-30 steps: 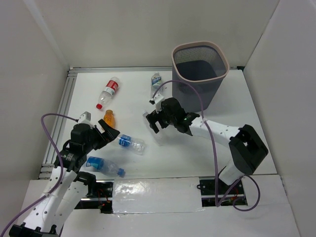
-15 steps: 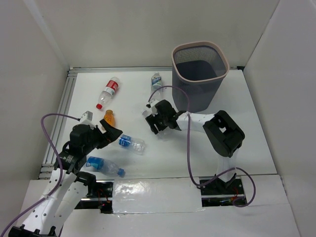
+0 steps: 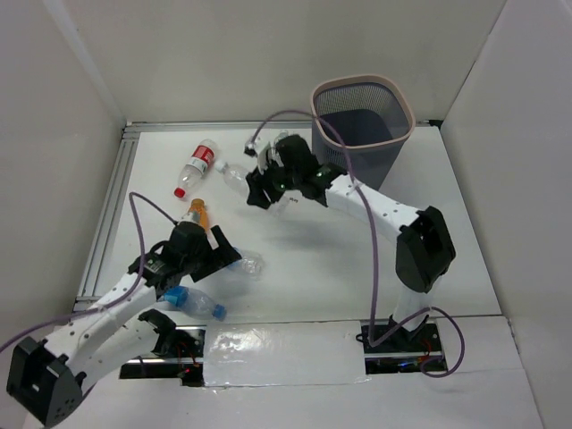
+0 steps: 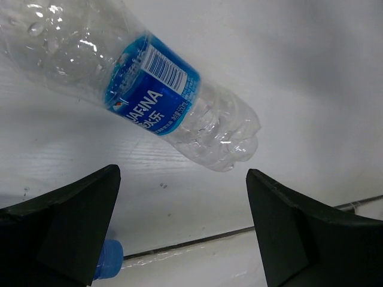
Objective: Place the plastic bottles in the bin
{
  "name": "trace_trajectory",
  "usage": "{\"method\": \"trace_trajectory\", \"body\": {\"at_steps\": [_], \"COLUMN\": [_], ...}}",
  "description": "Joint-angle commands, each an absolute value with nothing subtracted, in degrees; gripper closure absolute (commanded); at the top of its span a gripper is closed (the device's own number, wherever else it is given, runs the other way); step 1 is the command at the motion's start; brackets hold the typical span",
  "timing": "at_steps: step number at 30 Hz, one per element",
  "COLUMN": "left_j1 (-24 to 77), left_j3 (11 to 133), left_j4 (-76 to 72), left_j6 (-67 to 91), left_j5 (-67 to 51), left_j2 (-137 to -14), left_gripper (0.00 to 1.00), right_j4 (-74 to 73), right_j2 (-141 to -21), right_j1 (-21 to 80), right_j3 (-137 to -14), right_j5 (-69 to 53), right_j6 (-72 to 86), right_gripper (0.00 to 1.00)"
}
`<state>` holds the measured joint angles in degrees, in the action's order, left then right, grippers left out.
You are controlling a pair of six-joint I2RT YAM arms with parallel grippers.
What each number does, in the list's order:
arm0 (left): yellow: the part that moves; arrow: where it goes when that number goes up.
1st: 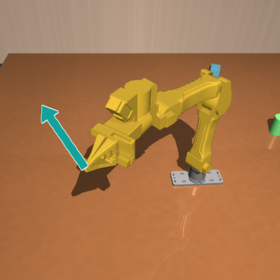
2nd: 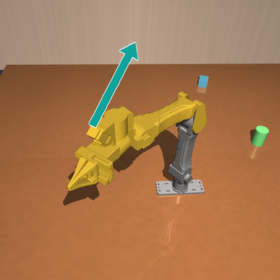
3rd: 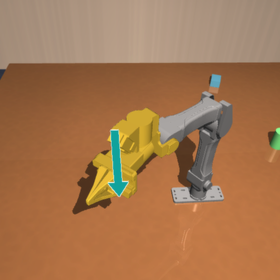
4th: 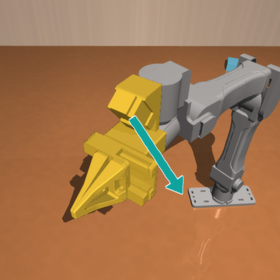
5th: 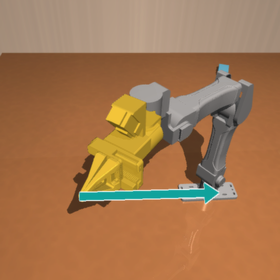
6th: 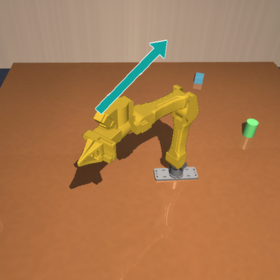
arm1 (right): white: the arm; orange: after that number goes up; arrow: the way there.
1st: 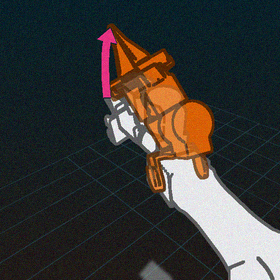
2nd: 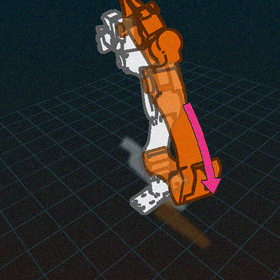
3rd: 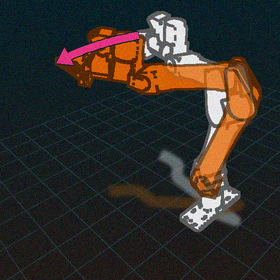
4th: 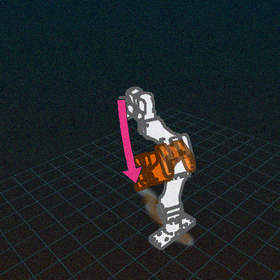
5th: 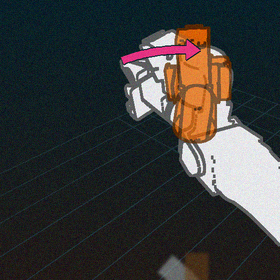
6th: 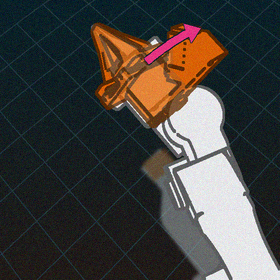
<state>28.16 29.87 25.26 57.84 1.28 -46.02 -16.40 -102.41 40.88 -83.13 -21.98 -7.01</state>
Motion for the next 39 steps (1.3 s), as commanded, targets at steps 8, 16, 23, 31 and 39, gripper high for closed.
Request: {"method": "trace_trajectory", "body": {"at_steps": [8,16,23,31,39], "left_j1": [39.2,39.9,40.4,41.0,42.0], "left_j3": [37.6,34.5,30.9,29.4,29.4], "left_j4": [27.9,22.0,19.4,17.7,15.4], "left_j6": [73.3,75.4,76.0,77.3,81.8], "left_j5": [17.8,22.8,25.0,27.5,30.3], "left_j2": [-58.3,-58.8,-58.1,-60.3,-68.9], "left_gripper": [0.01,0.01,0.01,0.01,0.01], "right_j4": [-14.1,-10.0,-14.6,-14.7,-14.7], "right_j2": [-95.9,-99.7,-104.7,-97.4,-85.5], "right_j1": [33.5,15.9,8.4,5.5,3.4], "right_j3": [-109.5,-110.8,-113.3,-105.0,-92.8], "right_j5": [-16.7,-13.4,-21.9,-28.7,-37.3], "right_j6": [-4.1,-1.5,-3.6,-5.2,-5.9], "right_gripper": [0.69,0.57,0.15,0.0,0.0]}}
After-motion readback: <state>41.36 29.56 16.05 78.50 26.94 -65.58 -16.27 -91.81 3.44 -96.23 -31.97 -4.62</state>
